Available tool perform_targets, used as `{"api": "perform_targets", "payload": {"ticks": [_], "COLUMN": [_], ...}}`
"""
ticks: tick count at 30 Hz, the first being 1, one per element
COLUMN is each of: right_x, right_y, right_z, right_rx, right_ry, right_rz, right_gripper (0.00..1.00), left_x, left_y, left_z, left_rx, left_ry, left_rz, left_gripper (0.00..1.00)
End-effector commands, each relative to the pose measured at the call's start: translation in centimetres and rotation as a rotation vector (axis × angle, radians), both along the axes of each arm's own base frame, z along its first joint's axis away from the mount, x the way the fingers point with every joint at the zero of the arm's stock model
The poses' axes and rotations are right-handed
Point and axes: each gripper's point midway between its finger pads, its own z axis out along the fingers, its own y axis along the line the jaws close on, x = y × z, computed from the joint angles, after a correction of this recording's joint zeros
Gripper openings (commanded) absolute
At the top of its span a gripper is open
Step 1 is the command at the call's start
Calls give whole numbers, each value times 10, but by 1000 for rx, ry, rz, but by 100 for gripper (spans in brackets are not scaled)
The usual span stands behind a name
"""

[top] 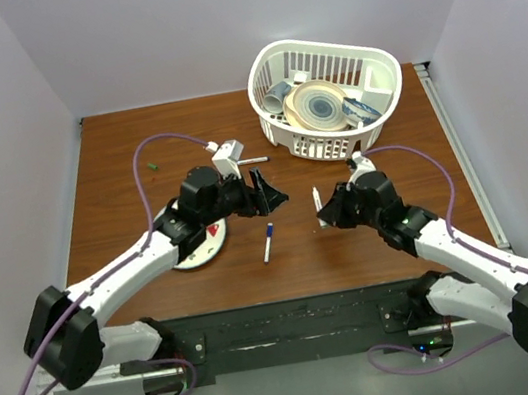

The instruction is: Insert the pens into the pen caps

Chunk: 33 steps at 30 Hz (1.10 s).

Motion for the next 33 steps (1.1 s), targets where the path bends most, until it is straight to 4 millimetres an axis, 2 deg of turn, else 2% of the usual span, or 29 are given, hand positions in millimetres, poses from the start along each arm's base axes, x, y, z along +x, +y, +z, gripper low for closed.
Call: {"api": "perform_targets", "payload": {"ticks": [1,7,9,12,13,17,22,23,24,26,27,30,31,33], "right_x": [10,1,-1,-4,-4,-5,-6,-5,-6,-7,-8,-17,-23,-30], "right_y": [34,56,62,70,71,75,79,79,79,81,82,89,93,96], "right_z": [55,63,66,71,71,71,73,73,71,70,68,65,64,65], "right_rx": [136,159,171,183,181,177,190,194,192,189,187,182,191,219], "right_ry": [-176,-191,-197,-215,-215,-218,-228,-229,-225,-219,-213,-191,-178,-163], "right_rz": [43,98,98,104,101,100,103,101,103,113,124,195,230,264], "right_gripper": [0,0,0,0,0,0,0,0,0,0,0,19,31,37], "left_x": [14,22,24,25,25,19,16,15,14,12,11,5,0,-10], "left_y": [-26,-43,-47,-50,-50,-56,-58,-58,-59,-59,-59,-62,-63,-66], "left_z": [20,11,13,2,-4,-7,-16,-16,-15,-15,-14,-5,-1,10], "left_rx": [-125,-151,-169,-156,-150,-175,-169,-172,-176,-183,-189,-217,-231,-273], "left_ry": [-25,-3,-10,20,36,52,85,86,83,83,84,72,71,56], "left_rz": [-52,-88,-103,-108,-107,-147,-165,-170,-177,-190,-192,-238,-271,-326], "left_gripper": [75,71,70,66,65,54,49,45,32,15,0,0,0,0]}}
